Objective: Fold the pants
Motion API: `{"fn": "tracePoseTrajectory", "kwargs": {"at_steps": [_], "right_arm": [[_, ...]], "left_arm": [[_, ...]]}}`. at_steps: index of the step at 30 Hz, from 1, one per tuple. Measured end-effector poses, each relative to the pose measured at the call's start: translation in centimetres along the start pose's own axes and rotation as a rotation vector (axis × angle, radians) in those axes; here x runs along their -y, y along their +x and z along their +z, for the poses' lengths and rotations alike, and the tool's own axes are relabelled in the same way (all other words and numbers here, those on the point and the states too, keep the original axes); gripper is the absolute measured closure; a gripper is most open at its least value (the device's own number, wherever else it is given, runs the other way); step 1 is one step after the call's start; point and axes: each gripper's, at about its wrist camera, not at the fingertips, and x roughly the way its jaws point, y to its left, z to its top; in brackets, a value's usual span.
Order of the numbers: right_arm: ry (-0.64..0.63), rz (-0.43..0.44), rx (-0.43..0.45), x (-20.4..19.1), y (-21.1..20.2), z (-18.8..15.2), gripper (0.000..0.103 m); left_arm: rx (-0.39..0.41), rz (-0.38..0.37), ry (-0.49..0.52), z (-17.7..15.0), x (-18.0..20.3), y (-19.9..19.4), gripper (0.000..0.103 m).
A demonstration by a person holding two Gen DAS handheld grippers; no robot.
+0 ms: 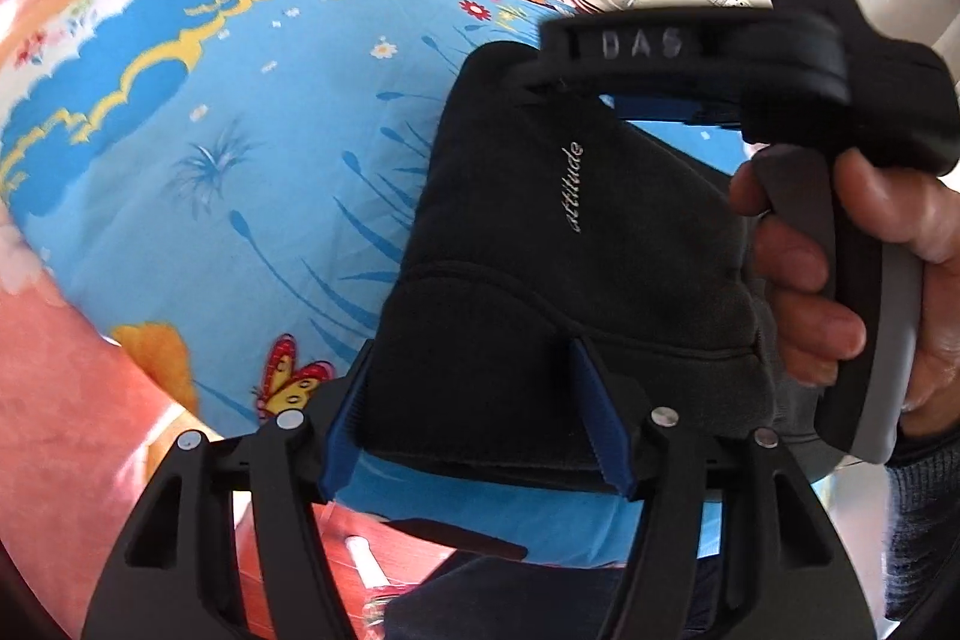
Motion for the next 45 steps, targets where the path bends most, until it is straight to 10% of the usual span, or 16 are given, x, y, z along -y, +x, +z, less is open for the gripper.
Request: {"fn": "tracePoseTrajectory", "kwargs": {"at_steps": [7,15,24,25,27,36,45], "right_arm": [[-0.01,-0.006,-0.093,-0.8,0.5,0.9,0.026],[0.015,0.099,-0.204,0.5,-1.7,2.6,0.017],[-0.063,-0.02,-0.296,0.9,-2.1,3.7,0.015],[-0.075,-0.027,-0.292,0.9,-2.3,3.7,0.016],[-0.082,-0.039,-0.286,1.7,-3.2,3.5,0.049],[0.12,0.155,-0.089,13.5,-15.4,-0.1,0.069],[0.416,0.203,0.078,30.7,-22.1,-12.8,0.072]], "left_arm": [[0.023,0.021,0.056,0.4,1.8,-1.6,0.067],[0.116,0.075,0.161,0.8,6.3,-4.6,0.072],[0.19,0.172,0.341,0.6,12.1,-6.4,0.073],[0.2,0.176,0.367,0.5,13.0,-6.7,0.074],[0.219,0.173,0.423,0.3,14.8,-7.5,0.074],[0.335,0.068,0.676,-1.1,25.3,-10.6,0.074],[0.385,-0.02,1.003,-8.8,41.0,-6.4,0.074]]}}
